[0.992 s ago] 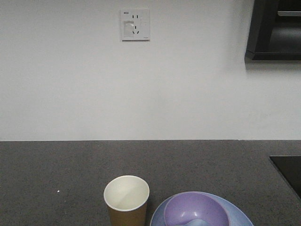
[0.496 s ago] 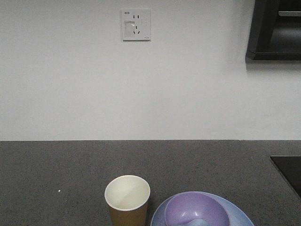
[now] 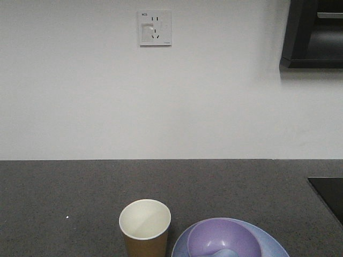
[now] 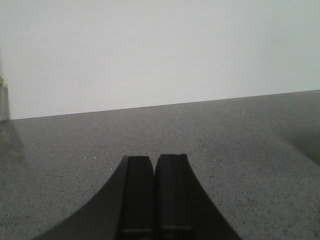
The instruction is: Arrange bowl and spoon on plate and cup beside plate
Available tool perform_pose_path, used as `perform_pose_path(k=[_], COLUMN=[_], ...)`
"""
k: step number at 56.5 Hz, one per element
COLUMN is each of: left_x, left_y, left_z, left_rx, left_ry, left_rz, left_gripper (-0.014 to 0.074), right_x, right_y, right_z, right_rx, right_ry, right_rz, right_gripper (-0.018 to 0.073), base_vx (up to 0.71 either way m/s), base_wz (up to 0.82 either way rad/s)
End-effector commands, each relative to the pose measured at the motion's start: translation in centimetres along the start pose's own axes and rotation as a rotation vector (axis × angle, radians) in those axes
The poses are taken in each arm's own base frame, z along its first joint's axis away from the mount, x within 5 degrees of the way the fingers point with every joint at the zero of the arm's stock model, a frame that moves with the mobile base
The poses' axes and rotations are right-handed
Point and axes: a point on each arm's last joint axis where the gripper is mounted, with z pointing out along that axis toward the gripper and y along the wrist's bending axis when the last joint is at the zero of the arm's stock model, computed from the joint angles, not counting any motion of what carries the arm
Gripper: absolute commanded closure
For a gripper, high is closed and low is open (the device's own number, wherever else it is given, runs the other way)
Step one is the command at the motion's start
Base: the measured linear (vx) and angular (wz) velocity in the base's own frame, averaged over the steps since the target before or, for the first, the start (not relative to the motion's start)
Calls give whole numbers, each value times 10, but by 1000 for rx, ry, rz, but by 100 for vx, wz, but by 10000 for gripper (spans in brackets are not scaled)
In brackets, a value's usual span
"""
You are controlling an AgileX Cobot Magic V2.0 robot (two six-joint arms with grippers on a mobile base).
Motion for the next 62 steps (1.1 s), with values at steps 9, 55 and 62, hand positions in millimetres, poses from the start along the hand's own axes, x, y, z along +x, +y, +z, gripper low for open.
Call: perform_pose_path(k=[9, 55, 62], left_x=[-16, -16, -16], left_y=[0, 0, 0], left_z=[-2, -2, -2], left_rx=[-1, -1, -1], left_ry=[-105, -105, -105], left_rz=[-12, -12, -12], left_gripper=[600, 600, 600], right_x=[-15, 29, 69], right_y=[-4, -17, -12], right_z=[-3, -6, -5], right_rx=[41, 223, 209], right_ry=[-88, -215, -276], right_rz=[-1, 199, 212], right_gripper=[568, 568, 568], base_vx=[0, 0, 0], base_wz=[0, 0, 0])
